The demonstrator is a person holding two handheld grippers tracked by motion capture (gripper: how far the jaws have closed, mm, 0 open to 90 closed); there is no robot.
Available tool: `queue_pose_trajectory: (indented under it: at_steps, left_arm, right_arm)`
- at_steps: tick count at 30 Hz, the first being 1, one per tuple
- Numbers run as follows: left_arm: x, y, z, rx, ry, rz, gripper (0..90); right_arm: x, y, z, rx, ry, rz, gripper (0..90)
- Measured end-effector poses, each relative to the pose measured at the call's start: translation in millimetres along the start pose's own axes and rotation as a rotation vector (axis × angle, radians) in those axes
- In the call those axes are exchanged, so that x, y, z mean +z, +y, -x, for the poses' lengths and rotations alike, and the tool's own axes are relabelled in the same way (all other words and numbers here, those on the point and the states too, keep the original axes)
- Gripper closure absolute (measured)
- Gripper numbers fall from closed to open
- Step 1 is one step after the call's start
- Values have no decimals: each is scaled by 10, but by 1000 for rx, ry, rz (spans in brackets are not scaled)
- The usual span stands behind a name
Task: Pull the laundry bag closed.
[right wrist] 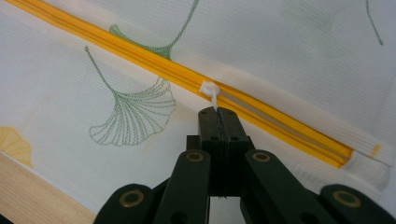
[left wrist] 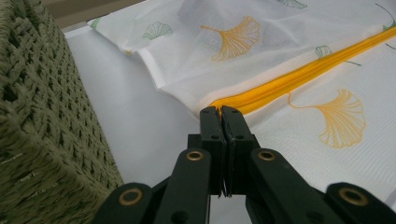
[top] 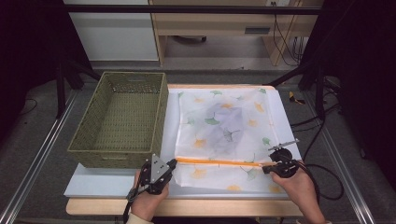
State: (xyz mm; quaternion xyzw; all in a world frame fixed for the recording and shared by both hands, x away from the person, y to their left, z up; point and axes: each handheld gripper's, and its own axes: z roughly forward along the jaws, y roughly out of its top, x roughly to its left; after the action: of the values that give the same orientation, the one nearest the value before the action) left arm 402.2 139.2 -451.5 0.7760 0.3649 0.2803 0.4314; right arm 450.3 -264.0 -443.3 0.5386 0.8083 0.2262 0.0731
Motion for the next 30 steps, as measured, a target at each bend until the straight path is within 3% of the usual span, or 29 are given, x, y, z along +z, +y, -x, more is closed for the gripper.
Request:
queue_pose_trajectory:
  at_steps: [30]
  left_arm:
    - [17,3,9,10,-1,-9,887]
  right_arm:
    - [-17,-4,23,26,-13,-13,900]
